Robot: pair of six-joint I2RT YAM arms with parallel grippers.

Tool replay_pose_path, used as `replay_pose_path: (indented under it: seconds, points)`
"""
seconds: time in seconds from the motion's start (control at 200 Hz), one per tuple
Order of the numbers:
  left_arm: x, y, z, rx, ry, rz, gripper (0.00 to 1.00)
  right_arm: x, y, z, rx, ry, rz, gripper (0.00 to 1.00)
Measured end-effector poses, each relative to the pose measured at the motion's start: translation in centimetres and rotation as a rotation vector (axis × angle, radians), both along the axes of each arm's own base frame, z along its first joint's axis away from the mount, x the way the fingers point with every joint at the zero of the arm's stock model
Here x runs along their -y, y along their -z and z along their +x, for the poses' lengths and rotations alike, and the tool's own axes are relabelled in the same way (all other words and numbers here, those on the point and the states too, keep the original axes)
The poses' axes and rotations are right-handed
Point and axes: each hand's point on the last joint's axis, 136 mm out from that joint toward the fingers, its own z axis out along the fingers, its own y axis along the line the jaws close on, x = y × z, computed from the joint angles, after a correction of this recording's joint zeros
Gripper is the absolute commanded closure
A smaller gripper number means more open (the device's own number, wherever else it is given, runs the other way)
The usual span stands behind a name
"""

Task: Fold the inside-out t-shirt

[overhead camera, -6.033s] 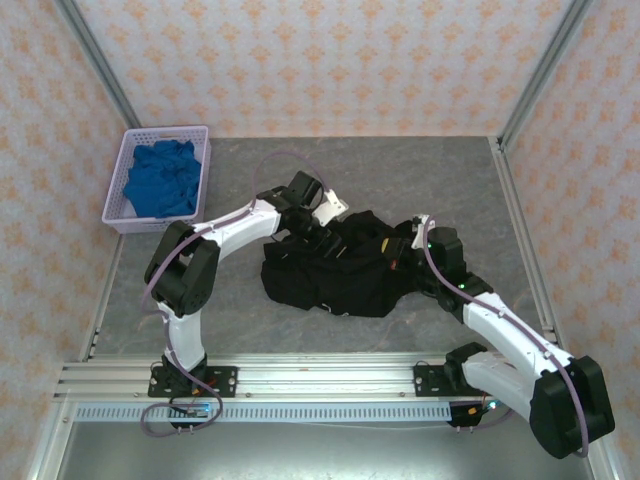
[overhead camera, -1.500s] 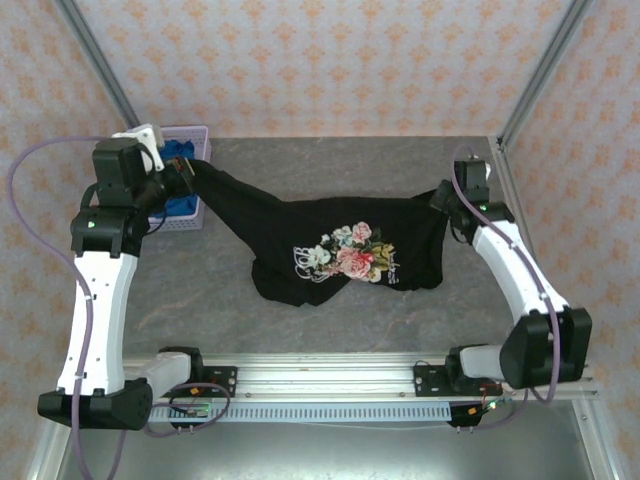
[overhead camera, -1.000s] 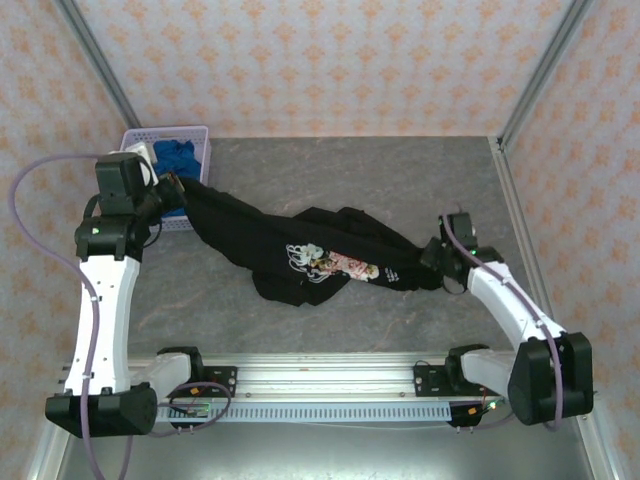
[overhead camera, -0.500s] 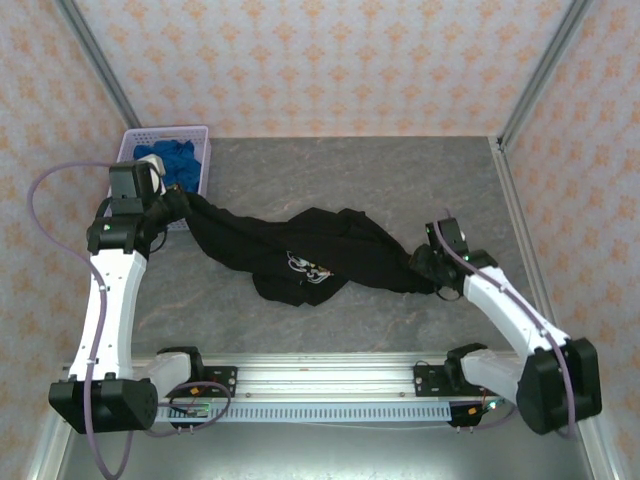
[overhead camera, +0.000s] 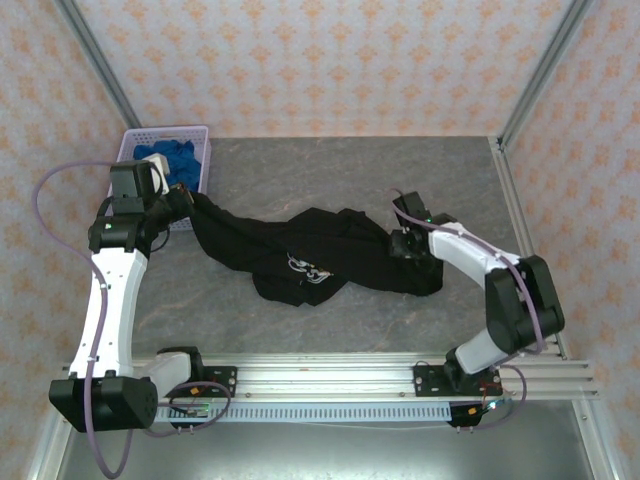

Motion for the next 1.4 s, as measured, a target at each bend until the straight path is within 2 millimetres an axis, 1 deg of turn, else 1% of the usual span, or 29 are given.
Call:
replay_pose_path:
  seconds: [0.055, 0.12, 0.18, 0.26, 0.33, 0.41, 0.48, 0.545, 0.59, 0.625, 0.681, 0.816, 0.886, 0.961, 1.021, 1.061, 1.136, 1.176, 1.221, 1.326, 1.401]
  points:
    - [0.1, 0.0, 0.0, 0.001, 0.002, -0.002, 1.00, -0.2, 0.6, 0.2, -0.017, -0.013, -0.015, 0.55]
    - [0.1, 0.0, 0.0, 0.002, 0.003, -0.002, 1.00, -0.4, 1.2, 0.7, -0.032, -0.025, -0.027, 0.69]
    - [0.1, 0.0, 0.0, 0.003, 0.004, -0.003, 1.00, -0.5, 1.5, 1.4, -0.037, -0.032, -0.030, 0.80]
    - [0.0, 0.0, 0.0, 0.002, 0.002, -0.001, 1.00, -0.6, 1.3, 2.6, -0.031, -0.030, -0.018, 0.89]
    - [-0.1, 0.0, 0.0, 0.002, -0.003, 0.003, 1.00, 0.1, 0.9, 3.5, -0.019, 0.001, 0.013, 0.92]
    - [-0.4, 0.0, 0.0, 0.000, -0.017, 0.013, 1.00, 1.3, 0.4, 4.1, -0.004, 0.063, 0.093, 0.93]
    - [-1.1, 0.0, -0.1, -0.003, -0.041, 0.023, 1.00, 2.3, -0.2, 4.1, 0.010, 0.128, 0.193, 0.94]
    - [-2.0, -0.1, -0.3, -0.005, -0.076, 0.035, 1.00, 3.0, -1.0, 3.7, 0.032, 0.183, 0.297, 0.95]
    - [-2.7, -0.2, -0.5, -0.005, -0.101, 0.042, 1.00, 3.0, -1.6, 3.1, 0.044, 0.200, 0.360, 0.95]
    - [-3.2, -0.4, -0.7, -0.003, -0.119, 0.049, 1.00, 2.5, -2.2, 2.7, 0.055, 0.203, 0.413, 0.96]
    - [-3.7, -1.1, -1.0, 0.010, -0.141, 0.058, 1.00, 1.1, -3.3, 2.0, 0.072, 0.190, 0.517, 0.97]
    - [-4.1, -3.3, -1.1, 0.058, -0.160, 0.073, 1.00, -2.3, -6.1, 0.8, 0.117, 0.138, 0.762, 0.97]
    - [-4.1, -3.7, -1.0, 0.068, -0.162, 0.075, 1.00, -3.8, -7.0, 0.1, 0.118, 0.114, 0.869, 0.97]
    - [-4.2, -3.7, -1.0, 0.068, -0.164, 0.077, 1.00, -5.2, -6.8, -0.7, 0.086, 0.094, 0.940, 0.95]
    - [-4.2, -3.7, -1.0, 0.066, -0.168, 0.080, 1.00, -6.2, -5.7, -1.8, 0.026, 0.088, 0.968, 0.93]
    - [-4.3, -3.7, -1.0, 0.066, -0.171, 0.082, 1.00, -6.3, -4.8, -2.3, -0.014, 0.099, 0.963, 0.91]
    - [-4.4, -3.8, -1.0, 0.067, -0.176, 0.087, 1.00, -5.3, -2.8, -2.6, -0.069, 0.152, 0.886, 0.87]
    - [-4.5, -3.8, -1.0, 0.066, -0.179, 0.088, 1.00, -4.2, -1.6, -2.6, -0.088, 0.190, 0.808, 0.84]
    - [-4.5, -3.8, -1.0, 0.067, -0.179, 0.088, 1.00, -2.9, -0.7, -2.3, -0.086, 0.220, 0.714, 0.81]
    - [-4.4, -3.8, -1.0, 0.067, -0.174, 0.085, 1.00, -0.3, -0.1, -1.6, -0.051, 0.244, 0.519, 0.71]
    - [-4.2, -3.7, -0.9, 0.067, -0.163, 0.077, 1.00, 0.3, -0.3, -1.2, -0.021, 0.223, 0.416, 0.65]
